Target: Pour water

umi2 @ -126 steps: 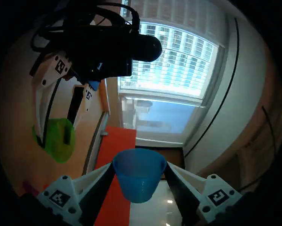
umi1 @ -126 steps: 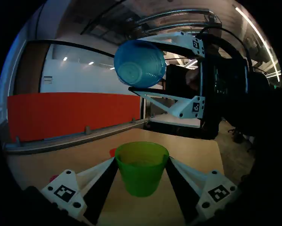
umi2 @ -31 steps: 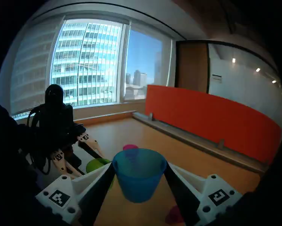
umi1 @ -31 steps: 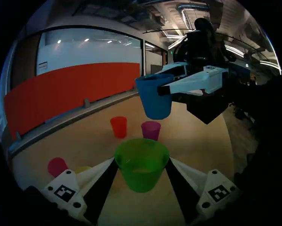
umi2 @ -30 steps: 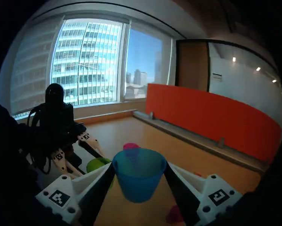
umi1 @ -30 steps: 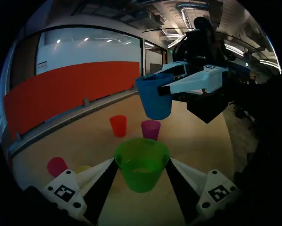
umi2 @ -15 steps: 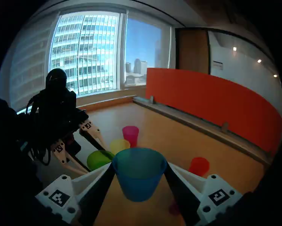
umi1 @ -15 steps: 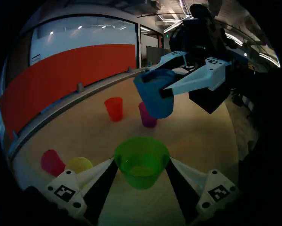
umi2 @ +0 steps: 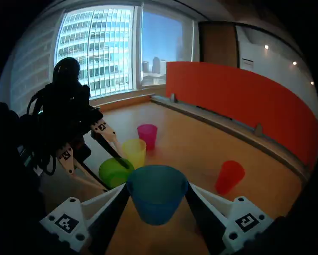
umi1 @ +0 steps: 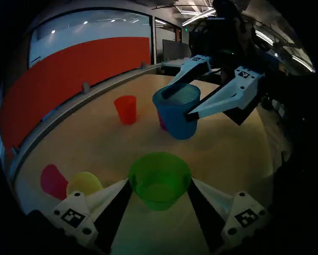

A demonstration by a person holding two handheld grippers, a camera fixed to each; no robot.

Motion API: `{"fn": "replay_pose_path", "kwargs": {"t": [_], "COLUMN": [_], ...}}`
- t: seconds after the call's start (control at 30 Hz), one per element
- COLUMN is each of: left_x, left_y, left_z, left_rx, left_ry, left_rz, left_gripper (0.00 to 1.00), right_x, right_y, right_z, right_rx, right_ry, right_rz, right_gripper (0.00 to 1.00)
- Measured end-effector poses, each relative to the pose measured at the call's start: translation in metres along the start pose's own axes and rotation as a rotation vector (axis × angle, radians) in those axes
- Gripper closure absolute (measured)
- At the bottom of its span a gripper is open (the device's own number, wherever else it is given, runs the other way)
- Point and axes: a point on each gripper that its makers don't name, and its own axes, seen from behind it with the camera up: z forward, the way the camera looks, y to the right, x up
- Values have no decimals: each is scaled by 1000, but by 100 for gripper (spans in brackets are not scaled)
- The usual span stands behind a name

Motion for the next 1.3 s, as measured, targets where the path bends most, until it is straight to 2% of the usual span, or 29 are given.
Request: {"fn": "replay_pose_path", "kwargs": {"t": [0.5,1.3], "left_x": [-10,-20], "left_y": [4,6], "left_z": [16,15], "left_rx": [-23,-49], "left_ry": [-28,-19], "left_rz": [6,-15], "left_gripper": [14,14], "right_x": [-24,-46], "right_y": [6,0], "right_z": [11,20], "right_rx": [-1,-5], "right_ry": [-40,-87], "right_rz": [-4,-31], "right_gripper": [7,7]}}
